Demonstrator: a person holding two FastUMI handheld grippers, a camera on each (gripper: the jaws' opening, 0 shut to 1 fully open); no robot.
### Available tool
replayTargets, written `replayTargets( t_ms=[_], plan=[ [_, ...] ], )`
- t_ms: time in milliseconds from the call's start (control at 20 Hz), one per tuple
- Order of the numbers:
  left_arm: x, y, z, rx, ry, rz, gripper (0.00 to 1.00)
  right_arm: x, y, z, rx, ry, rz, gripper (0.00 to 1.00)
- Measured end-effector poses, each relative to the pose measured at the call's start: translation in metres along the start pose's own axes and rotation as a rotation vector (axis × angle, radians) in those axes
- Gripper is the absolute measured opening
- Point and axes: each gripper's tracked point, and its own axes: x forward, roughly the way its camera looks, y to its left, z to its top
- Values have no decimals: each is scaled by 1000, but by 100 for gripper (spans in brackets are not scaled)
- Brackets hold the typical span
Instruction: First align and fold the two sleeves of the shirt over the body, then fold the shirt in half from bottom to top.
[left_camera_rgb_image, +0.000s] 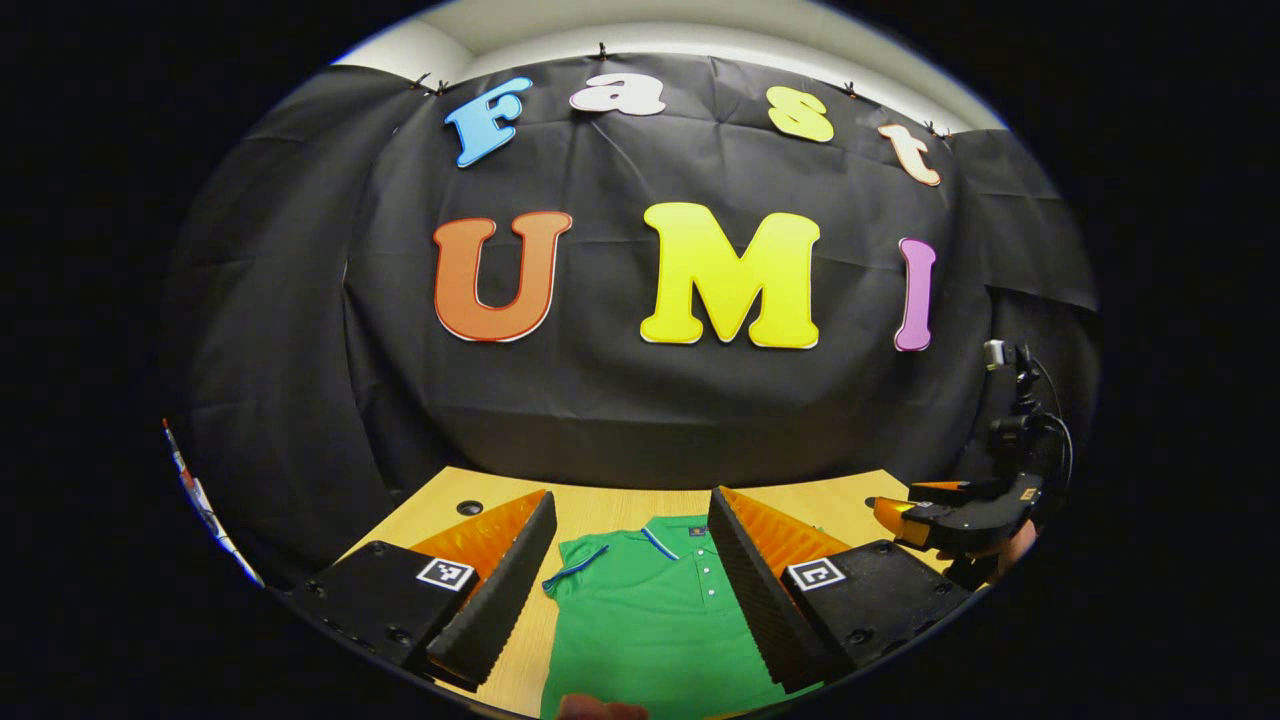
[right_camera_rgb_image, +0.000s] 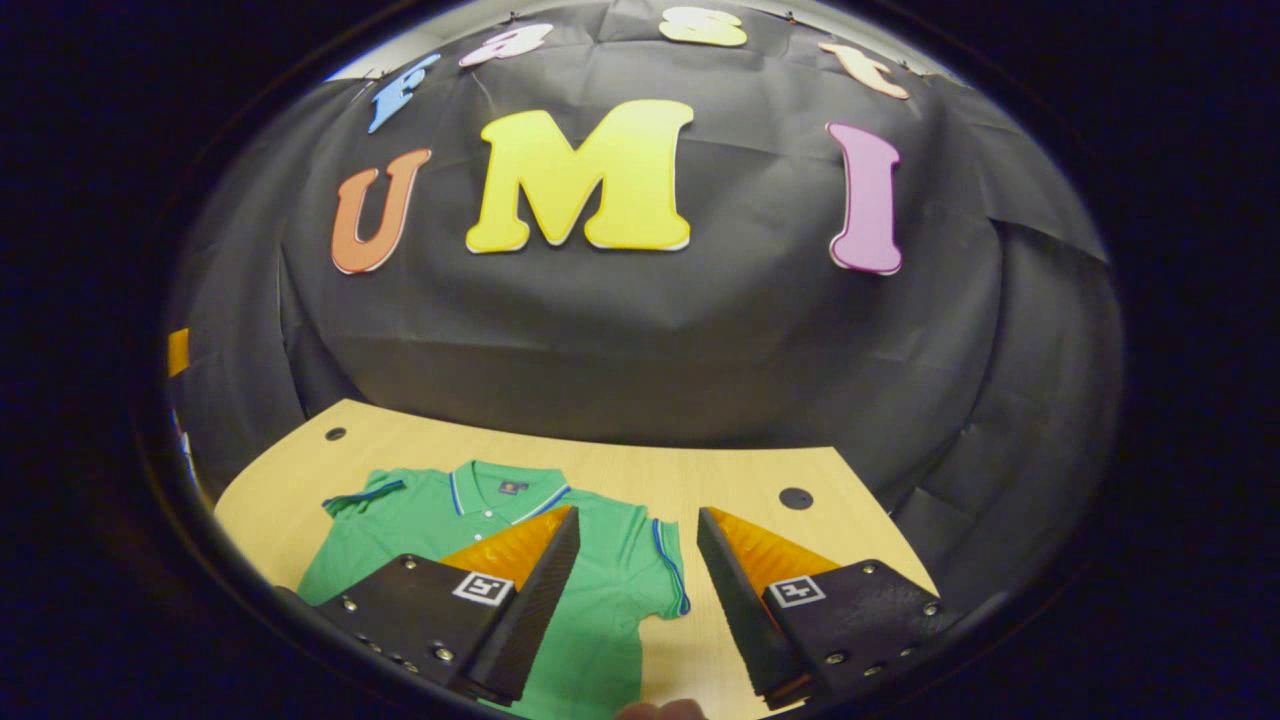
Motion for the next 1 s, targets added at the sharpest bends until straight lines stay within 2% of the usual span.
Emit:
replayTargets(
  t_ms=[250, 550, 1000],
  plan=[
    [2, 8, -5, 43, 18, 34, 98, 60, -5, -41, 20, 84, 20, 77],
    [7, 14, -17, 48, 63, 58, 98, 126, -26, -81, -20, 145, -20, 77],
    [16, 16, -33, 56, 122, 69, 98, 182, -31, -119, -47, 247, -15, 77]
  ],
)
